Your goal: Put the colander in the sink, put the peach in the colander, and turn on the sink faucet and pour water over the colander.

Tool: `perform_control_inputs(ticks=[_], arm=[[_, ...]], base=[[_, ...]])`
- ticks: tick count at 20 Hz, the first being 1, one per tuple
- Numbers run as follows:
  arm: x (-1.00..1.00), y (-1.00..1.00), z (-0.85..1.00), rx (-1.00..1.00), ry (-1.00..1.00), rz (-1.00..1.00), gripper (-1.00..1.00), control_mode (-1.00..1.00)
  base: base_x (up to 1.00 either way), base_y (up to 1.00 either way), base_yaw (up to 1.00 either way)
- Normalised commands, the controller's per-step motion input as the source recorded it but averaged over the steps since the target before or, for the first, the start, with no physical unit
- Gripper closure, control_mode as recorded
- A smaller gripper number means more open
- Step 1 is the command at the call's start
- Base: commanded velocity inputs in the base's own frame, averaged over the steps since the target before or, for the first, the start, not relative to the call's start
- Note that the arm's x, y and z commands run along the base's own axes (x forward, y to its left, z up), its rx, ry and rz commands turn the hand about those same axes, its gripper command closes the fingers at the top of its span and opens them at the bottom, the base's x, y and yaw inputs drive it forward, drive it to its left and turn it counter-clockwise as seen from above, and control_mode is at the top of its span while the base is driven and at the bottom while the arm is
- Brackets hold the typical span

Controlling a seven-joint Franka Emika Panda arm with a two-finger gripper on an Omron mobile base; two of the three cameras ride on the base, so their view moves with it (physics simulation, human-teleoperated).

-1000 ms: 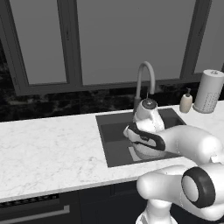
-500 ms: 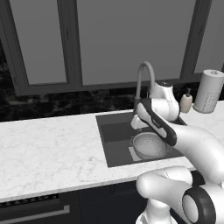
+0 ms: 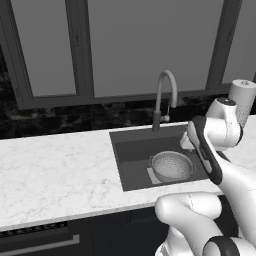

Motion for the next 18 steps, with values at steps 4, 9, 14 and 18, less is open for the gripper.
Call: perform_control_inputs(ticks=[4, 9, 14, 18], arm=[[-0.44, -1.0, 0.0, 0.03, -0.03, -0.28, -1.0, -1.0], [-0.16, -1.0, 0.0, 0.01, 0.01, -0.25, -1.0, -1.0], [-0.03, -1.0, 0.0, 0.0, 0.11, -0.18, -1.0, -1.0], [-0.04, -1.0, -0.03, 0.0, 0.05, -0.19, -1.0, -1.0]], base=[[0.0, 0.0, 0.0], [0.0, 0.0, 0.0], [0.0, 0.0, 0.0], [0.0, 0.0, 0.0]])
